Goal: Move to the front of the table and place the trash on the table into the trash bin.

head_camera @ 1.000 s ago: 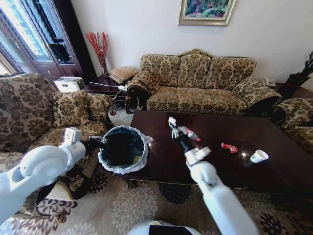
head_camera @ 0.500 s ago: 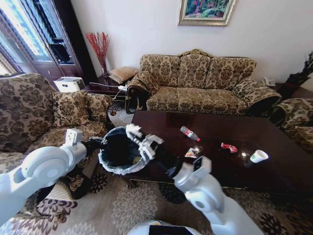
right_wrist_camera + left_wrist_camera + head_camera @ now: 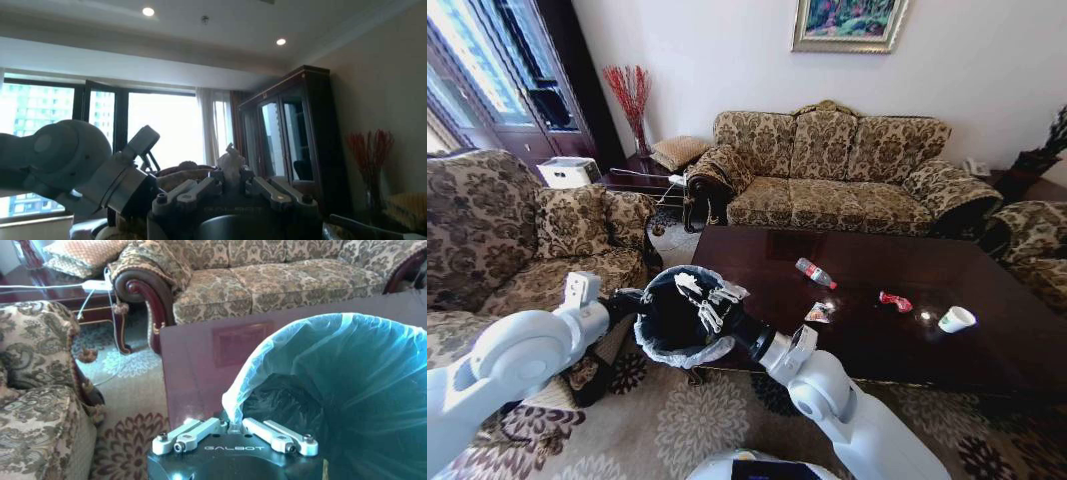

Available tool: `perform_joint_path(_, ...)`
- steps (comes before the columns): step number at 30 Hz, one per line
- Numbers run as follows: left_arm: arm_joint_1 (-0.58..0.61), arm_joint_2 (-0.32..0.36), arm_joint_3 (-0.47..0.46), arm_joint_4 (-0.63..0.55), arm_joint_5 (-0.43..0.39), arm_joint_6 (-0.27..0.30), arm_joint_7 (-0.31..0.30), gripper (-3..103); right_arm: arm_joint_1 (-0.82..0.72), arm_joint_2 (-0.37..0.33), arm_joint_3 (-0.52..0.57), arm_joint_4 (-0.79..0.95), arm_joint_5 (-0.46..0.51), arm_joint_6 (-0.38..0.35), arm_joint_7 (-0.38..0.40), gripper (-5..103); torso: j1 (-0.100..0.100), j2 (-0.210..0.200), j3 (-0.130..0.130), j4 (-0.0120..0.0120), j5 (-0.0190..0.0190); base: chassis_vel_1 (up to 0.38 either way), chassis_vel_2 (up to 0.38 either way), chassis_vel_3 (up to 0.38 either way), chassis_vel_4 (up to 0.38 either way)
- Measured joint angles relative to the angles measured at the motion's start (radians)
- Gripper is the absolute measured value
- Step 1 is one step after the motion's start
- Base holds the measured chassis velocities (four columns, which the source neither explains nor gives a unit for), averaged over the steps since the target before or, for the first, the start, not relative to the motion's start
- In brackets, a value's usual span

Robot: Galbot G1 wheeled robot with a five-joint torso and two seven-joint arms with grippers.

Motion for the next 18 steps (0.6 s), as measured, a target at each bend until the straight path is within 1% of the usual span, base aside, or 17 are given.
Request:
perform_joint_path(4,0.001,-0.005,0.000,-0.010,-0.002,0.004,0.000,0,-0.002,0.000,-0.001,-0.001,0.000,0.003,0.000,10,0.000,0.000,0.000,-0.0001,0.0000,0.000,0.000,0.000,0.000)
perform_joint_path(7,-0.003,-0.002,-0.003,-0.017,-0.013,0.007,0.000,0,-0.001,0.003,-0.006,-0.004,-0.001,0.003,-0.002,21,0.000,0.000,0.000,0.0001,-0.0001,0.000,0.000,0.000,0.000)
perform_joint_path(8,-0.003,-0.002,-0.003,-0.017,-0.013,0.007,0.000,0,-0.001,0.003,-0.006,-0.004,-0.001,0.003,-0.002,21,0.000,0.000,0.000,0.0001,-0.0001,0.000,0.000,0.000,0.000)
perform_joint_path(11,-0.009,0.005,-0.012,-0.024,-0.027,0.009,0.000,0,-0.003,0.011,-0.010,-0.008,-0.008,0.005,-0.004,37,0.000,0.000,0.000,0.0000,0.0000,0.000,0.000,0.000,0.000)
perform_joint_path(13,-0.009,0.006,-0.012,-0.026,-0.028,0.009,0.000,0,-0.004,0.012,-0.010,-0.008,-0.009,0.006,-0.004,37,0.000,0.000,0.000,-0.0001,0.0000,0.000,0.000,0.000,0.000)
perform_joint_path(14,-0.009,0.005,-0.013,-0.031,-0.030,0.010,0.000,0,-0.007,0.016,-0.011,-0.013,-0.014,0.008,-0.008,48,0.000,0.000,0.000,-0.0001,0.0000,0.000,0.000,0.000,0.000)
perform_joint_path(15,-0.009,0.004,-0.014,-0.034,-0.030,0.011,0.000,0,-0.008,0.017,-0.011,-0.015,-0.016,0.010,-0.010,48,0.000,0.000,0.000,0.0000,0.0000,0.000,0.000,0.000,0.000)
perform_joint_path(16,-0.008,0.003,-0.017,-0.043,-0.031,0.013,0.000,0,-0.010,0.017,-0.011,-0.019,-0.018,0.014,-0.013,53,0.000,0.000,0.000,0.0001,-0.0001,0.000,0.000,0.000,0.000)
perform_joint_path(17,-0.008,0.003,-0.017,-0.043,-0.031,0.013,0.000,0,-0.010,0.017,-0.011,-0.019,-0.018,0.014,-0.013,53,0.000,0.000,0.000,0.0001,-0.0001,0.000,0.000,0.000,0.000)
perform_joint_path(18,-0.008,0.002,-0.018,-0.046,-0.032,0.014,0.000,0,-0.010,0.017,-0.011,-0.019,-0.018,0.014,-0.014,59,0.000,0.000,0.000,0.0001,-0.0001,0.000,0.000,0.000,0.000)
